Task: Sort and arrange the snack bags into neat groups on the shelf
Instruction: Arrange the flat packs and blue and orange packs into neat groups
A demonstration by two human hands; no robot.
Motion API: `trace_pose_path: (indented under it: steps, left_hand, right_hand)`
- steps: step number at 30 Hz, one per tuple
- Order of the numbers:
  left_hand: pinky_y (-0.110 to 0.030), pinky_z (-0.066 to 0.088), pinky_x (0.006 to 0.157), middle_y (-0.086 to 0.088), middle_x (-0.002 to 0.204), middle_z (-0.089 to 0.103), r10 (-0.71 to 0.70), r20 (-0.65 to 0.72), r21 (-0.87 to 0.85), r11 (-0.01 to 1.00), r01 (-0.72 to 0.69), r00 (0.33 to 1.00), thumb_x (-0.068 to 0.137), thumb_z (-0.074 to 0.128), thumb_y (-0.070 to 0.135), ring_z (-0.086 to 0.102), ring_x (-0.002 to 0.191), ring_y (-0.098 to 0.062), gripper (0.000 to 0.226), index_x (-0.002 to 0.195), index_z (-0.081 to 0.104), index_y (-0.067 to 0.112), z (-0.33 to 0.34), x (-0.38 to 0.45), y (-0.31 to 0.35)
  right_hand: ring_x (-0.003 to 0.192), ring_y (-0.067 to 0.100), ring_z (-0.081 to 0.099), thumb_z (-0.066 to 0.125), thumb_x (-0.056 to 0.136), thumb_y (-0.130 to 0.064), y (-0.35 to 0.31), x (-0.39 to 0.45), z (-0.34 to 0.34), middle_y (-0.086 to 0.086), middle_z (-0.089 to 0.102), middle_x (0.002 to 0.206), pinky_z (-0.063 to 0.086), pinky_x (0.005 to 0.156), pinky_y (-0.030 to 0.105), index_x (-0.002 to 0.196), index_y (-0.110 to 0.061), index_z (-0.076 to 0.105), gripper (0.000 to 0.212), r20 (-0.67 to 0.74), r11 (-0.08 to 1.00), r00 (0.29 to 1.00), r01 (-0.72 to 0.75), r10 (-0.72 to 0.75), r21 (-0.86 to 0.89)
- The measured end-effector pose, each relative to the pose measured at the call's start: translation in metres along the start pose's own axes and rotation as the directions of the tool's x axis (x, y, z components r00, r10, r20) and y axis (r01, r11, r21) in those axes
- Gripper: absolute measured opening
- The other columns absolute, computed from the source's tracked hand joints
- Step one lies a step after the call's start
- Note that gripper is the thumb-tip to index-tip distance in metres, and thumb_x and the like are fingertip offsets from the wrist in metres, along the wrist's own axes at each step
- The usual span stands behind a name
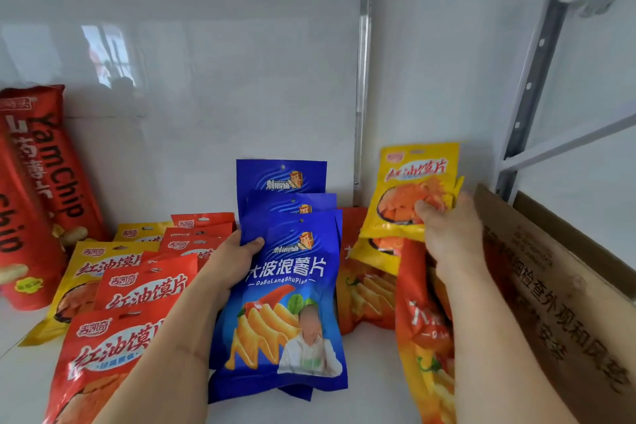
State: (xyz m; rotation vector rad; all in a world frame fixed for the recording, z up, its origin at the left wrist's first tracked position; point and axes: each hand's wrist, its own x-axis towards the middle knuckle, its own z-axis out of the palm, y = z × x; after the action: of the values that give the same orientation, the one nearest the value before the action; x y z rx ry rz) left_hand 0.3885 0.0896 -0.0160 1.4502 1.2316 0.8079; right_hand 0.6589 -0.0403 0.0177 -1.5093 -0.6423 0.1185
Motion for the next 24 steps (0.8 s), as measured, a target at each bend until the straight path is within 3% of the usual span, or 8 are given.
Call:
trace_pose_path:
  steps: [3,8,11,13,15,18,21,24]
  left_hand:
    - [-0.043,0.061,0.078,-0.005,0.102,0.077,0.008,0.008,0.01,1.0,-0.008,1.0,0.102,0.057,0.034,0.076,0.087,-0.026,0.023,0.119,0.059,0.02,0.001,-0.001,0.003]
    - [-0.039,0.06,0.073,-0.006,0.118,0.07,0.031,-0.034,0.065,0.997,-0.029,0.999,0.097,0.063,0.04,0.073,0.092,-0.024,0.045,0.133,0.047,0.017,0.002,-0.003,0.006]
    - [-0.031,0.055,0.061,-0.006,0.123,0.061,0.061,-0.097,0.097,0.994,-0.052,0.993,0.098,0.063,0.038,0.068,0.09,-0.021,0.059,0.145,0.033,0.018,0.004,-0.004,0.008]
    - [-0.035,0.058,0.067,-0.008,0.134,0.056,0.09,-0.127,0.128,0.989,-0.074,0.988,0.097,0.063,0.038,0.067,0.1,-0.024,0.064,0.148,0.029,0.018,0.004,-0.004,0.011]
    - [-0.048,0.058,0.089,-0.011,0.15,0.045,0.148,-0.168,0.242,0.965,-0.104,0.975,0.096,0.064,0.042,0.059,0.122,-0.031,0.073,0.153,0.025,0.019,0.004,-0.005,0.012]
    - [-0.054,0.041,0.111,-0.01,0.161,0.03,0.312,-0.236,0.517,0.842,-0.153,0.92,0.097,0.06,0.044,0.036,0.144,-0.034,0.078,0.157,0.019,0.016,0.012,-0.015,0.011]
    - [-0.05,0.036,0.115,-0.008,0.162,0.028,0.465,-0.275,0.613,0.759,-0.219,0.841,0.099,0.056,0.045,0.03,0.148,-0.03,0.072,0.156,0.024,0.016,0.023,-0.027,0.009]
    - [-0.048,0.034,0.116,-0.007,0.161,0.033,0.479,-0.27,0.63,0.744,-0.222,0.835,0.099,0.054,0.045,0.03,0.148,-0.028,0.066,0.154,0.03,0.017,0.028,-0.03,0.008]
  right_hand:
    - [0.099,0.028,0.061,0.067,0.09,-0.019,0.028,-0.016,0.014,0.007,0.063,0.102,0.04,0.078,0.03,0.108,-0.013,0.056,0.022,0.104,0.972,0.989,-0.077,0.102,-0.222]
    - [0.096,0.032,0.063,0.066,0.09,-0.027,0.05,-0.012,0.021,0.004,0.067,0.103,0.05,0.08,0.037,0.11,-0.014,0.057,0.026,0.151,0.932,0.968,-0.141,0.2,-0.334]
    - [0.096,0.031,0.06,0.065,0.092,-0.027,0.047,-0.008,0.019,0.004,0.062,0.104,0.043,0.076,0.033,0.114,-0.012,0.051,0.03,0.144,0.929,0.967,-0.151,0.21,-0.337]
    - [0.096,0.029,0.06,0.066,0.09,-0.025,0.045,-0.007,0.018,0.002,0.062,0.103,0.042,0.076,0.032,0.115,-0.013,0.052,0.031,0.139,0.945,0.966,-0.175,0.219,-0.276]
    - [0.098,0.028,0.064,0.069,0.087,-0.022,0.045,-0.007,0.019,0.0,0.066,0.104,0.046,0.077,0.033,0.117,-0.017,0.056,0.033,0.131,0.971,0.969,-0.19,0.209,-0.145]
    - [0.1,0.024,0.063,0.07,0.087,-0.018,0.043,-0.012,0.018,-0.002,0.067,0.109,0.049,0.085,0.035,0.123,-0.02,0.055,0.038,0.115,0.982,0.976,-0.19,0.186,0.021]
    - [0.102,0.024,0.065,0.071,0.086,-0.016,0.043,-0.014,0.017,-0.003,0.067,0.11,0.053,0.092,0.047,0.119,-0.028,0.053,0.04,0.092,0.974,0.984,-0.168,0.155,0.154]
    - [0.1,0.022,0.067,0.073,0.085,-0.017,0.04,-0.015,0.014,-0.007,0.069,0.108,0.055,0.09,0.052,0.111,-0.038,0.056,0.037,0.093,0.952,0.985,-0.165,0.146,0.257]
